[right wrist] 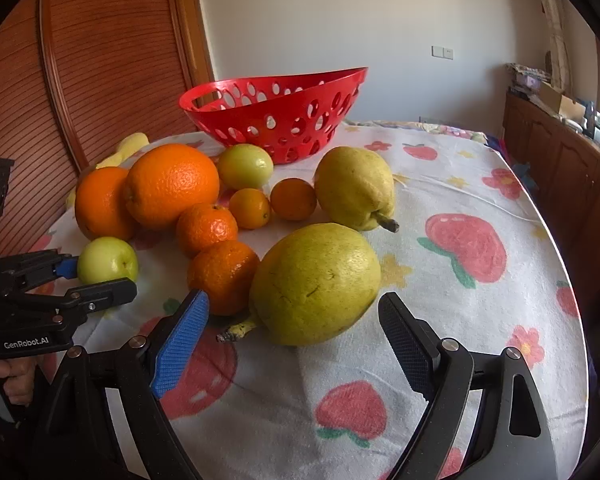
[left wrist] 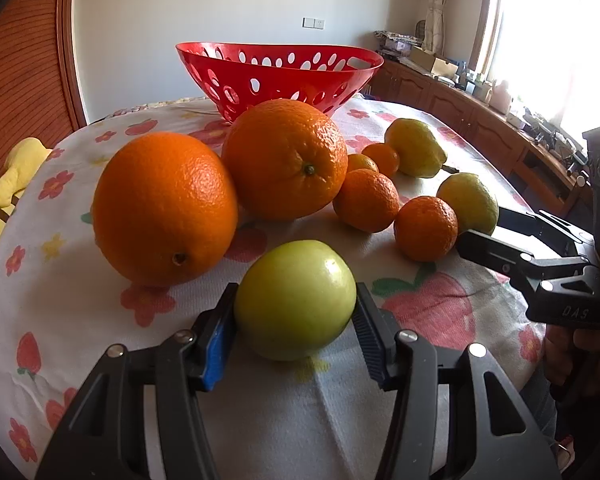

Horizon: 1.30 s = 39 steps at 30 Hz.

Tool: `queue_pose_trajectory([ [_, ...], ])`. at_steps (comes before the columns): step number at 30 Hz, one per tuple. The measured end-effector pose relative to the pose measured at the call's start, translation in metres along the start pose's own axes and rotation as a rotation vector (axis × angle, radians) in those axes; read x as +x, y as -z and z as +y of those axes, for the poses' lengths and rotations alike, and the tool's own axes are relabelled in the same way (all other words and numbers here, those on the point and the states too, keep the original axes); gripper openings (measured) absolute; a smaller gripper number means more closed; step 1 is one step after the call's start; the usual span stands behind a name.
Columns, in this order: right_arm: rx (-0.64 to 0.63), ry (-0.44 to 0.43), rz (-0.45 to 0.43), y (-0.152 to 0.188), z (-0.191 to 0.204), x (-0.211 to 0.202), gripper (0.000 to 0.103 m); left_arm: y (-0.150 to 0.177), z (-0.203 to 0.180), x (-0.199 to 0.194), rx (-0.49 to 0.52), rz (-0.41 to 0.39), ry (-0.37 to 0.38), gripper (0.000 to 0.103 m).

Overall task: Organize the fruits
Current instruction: 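Reach the left tool to the green apple while the right tool approaches the large yellow pear, then grasp the green apple with the left tool while the right tool grasps the yellow pear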

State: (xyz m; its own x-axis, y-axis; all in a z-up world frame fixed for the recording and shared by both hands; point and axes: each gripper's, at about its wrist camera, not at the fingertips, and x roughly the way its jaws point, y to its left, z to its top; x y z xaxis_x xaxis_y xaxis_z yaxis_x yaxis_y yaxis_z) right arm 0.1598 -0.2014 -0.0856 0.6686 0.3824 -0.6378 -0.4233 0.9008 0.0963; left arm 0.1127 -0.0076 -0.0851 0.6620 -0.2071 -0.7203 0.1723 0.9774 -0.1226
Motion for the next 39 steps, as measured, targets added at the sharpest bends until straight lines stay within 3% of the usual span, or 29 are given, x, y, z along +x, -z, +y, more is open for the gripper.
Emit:
queue_pose_trajectory([
  [15, -0.005, 0.080, 0.024, -0.010, -0.005, 0.000, 0.080, 0.006, 0.002, -0.005, -0.010, -0.008, 0.044, 0.054],
  [24, 0.091, -0.002, 0.080, -0.012, -0.019, 0.009, 0.081, 0.007, 0.003, -0.006, -0.018, -0.012, 0.060, 0.054],
  [27, 0.092, -0.027, 0.073, -0.012, -0.016, 0.007, 0.070, 0.007, 0.003, -0.006, -0.021, -0.013, 0.061, 0.054],
  [29, 0.057, 0.014, 0.069, -0.012, -0.010, 0.006, 0.070, 0.006, 0.003, -0.006, -0.024, -0.011, 0.062, 0.054],
  [39, 0.022, 0.054, 0.062, -0.006, -0.013, -0.004, 0.069, 0.003, 0.002, -0.011, -0.013, -0.024, 0.058, 0.054],
])
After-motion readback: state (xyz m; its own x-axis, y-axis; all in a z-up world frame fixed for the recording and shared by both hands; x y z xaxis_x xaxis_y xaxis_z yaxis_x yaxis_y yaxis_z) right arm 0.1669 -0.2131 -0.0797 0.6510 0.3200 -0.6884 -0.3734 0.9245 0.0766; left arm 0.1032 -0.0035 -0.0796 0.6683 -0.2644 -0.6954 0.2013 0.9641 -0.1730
